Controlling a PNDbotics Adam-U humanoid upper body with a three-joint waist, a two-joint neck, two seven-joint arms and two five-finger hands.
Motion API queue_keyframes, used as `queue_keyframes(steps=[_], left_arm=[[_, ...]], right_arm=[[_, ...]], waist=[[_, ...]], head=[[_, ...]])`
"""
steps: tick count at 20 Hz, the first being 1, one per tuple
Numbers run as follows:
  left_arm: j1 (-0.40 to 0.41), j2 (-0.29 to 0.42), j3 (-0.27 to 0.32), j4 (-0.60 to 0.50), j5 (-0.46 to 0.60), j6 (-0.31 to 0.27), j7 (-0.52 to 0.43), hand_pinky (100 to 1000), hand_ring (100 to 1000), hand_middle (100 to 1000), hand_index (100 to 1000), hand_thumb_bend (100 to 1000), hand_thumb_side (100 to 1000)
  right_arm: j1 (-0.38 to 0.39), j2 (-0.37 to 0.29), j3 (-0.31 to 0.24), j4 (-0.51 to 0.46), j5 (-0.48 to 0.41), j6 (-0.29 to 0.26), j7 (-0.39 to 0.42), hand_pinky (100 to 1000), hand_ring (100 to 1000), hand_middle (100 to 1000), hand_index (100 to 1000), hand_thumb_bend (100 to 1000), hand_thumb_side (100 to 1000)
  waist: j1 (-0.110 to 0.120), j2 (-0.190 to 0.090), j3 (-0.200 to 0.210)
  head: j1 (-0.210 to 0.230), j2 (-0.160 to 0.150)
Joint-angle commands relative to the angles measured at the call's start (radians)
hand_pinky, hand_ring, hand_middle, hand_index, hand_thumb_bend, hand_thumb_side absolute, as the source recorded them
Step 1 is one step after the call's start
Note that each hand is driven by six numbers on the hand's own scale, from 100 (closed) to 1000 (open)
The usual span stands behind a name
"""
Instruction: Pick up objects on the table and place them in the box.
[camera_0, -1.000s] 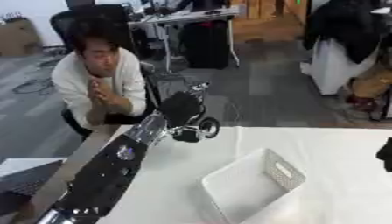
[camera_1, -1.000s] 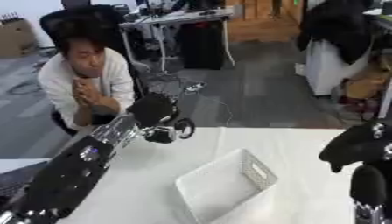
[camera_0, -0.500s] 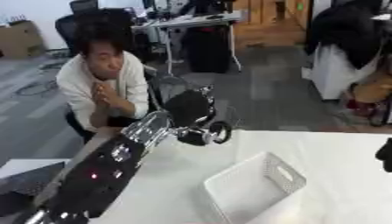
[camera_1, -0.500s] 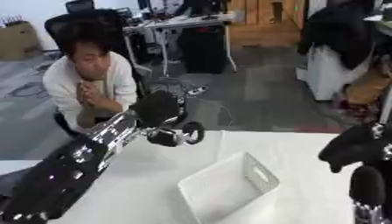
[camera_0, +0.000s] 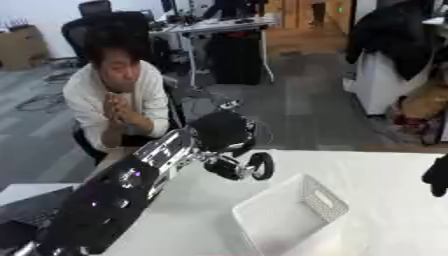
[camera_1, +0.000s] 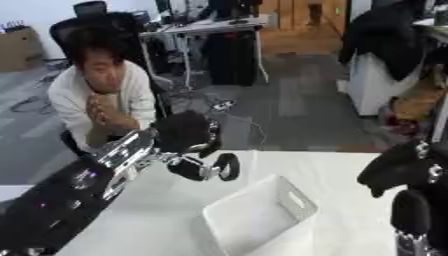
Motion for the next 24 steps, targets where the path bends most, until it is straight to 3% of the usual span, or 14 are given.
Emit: queue_keyframes(steps=[1, 8, 11, 14, 15, 16, 17, 18, 20, 24], left_arm=[[-0.013, 0.034, -0.008, -0.024, 0.048, -0.024, -0.041, 100, 100, 100, 300, 100, 635], [-0.021, 0.019, -0.025, -0.010, 0.092, -0.063, -0.101, 100, 100, 118, 321, 100, 652], [-0.028, 0.004, -0.026, 0.024, 0.077, -0.077, -0.125, 100, 100, 152, 353, 100, 606], [-0.037, -0.012, -0.018, 0.064, 0.041, -0.086, -0.148, 100, 100, 227, 415, 203, 522], [-0.040, -0.020, -0.012, 0.080, 0.030, -0.090, -0.154, 100, 100, 263, 442, 300, 498], [-0.044, -0.025, -0.007, 0.095, 0.020, -0.097, -0.158, 100, 136, 318, 471, 368, 514], [-0.047, -0.031, -0.001, 0.110, 0.009, -0.105, -0.161, 156, 237, 389, 510, 401, 529], [-0.049, -0.037, 0.006, 0.123, -0.002, -0.112, -0.163, 353, 434, 526, 601, 498, 585], [-0.048, -0.042, 0.024, 0.134, -0.019, -0.120, -0.151, 485, 589, 656, 676, 501, 646], [-0.006, -0.002, 0.073, 0.082, 0.040, -0.071, -0.074, 527, 647, 706, 725, 471, 721]], right_arm=[[-0.010, 0.002, -0.001, -0.013, 0.001, -0.001, 0.002, 193, 407, 464, 537, 122, 617], [-0.012, 0.006, 0.002, -0.014, -0.001, -0.001, 0.004, 194, 408, 464, 537, 123, 617], [-0.013, 0.008, 0.003, -0.016, -0.003, -0.002, 0.006, 194, 407, 463, 537, 124, 617], [-0.014, 0.010, 0.004, -0.018, -0.005, -0.002, 0.007, 195, 407, 463, 537, 124, 617], [-0.014, 0.010, 0.004, -0.018, -0.006, -0.002, 0.008, 195, 407, 463, 537, 124, 617], [-0.014, 0.011, 0.004, -0.019, -0.007, -0.002, 0.008, 195, 407, 463, 537, 125, 617], [-0.014, 0.012, 0.005, -0.020, -0.007, -0.002, 0.008, 195, 406, 463, 537, 125, 617], [-0.013, 0.012, 0.005, -0.020, -0.008, -0.002, 0.009, 194, 406, 462, 537, 125, 617], [-0.012, 0.012, 0.005, -0.021, -0.009, -0.002, 0.010, 194, 405, 462, 537, 126, 617], [-0.010, 0.005, 0.003, -0.018, -0.009, -0.001, 0.009, 192, 404, 461, 537, 127, 616]], waist=[[-0.001, -0.019, -0.002], [0.002, -0.017, -0.013], [0.004, -0.015, -0.021], [0.007, -0.012, -0.026], [0.009, -0.010, -0.028], [0.010, -0.009, -0.030], [0.011, -0.008, -0.031], [0.012, -0.007, -0.032], [0.013, -0.006, -0.032], [0.021, -0.003, -0.023]], head=[[-0.009, -0.010], [-0.001, -0.003], [0.003, -0.001], [0.006, -0.001], [0.007, -0.001], [0.007, -0.001], [0.006, -0.001], [0.005, -0.002], [0.005, -0.002], [0.001, -0.001]])
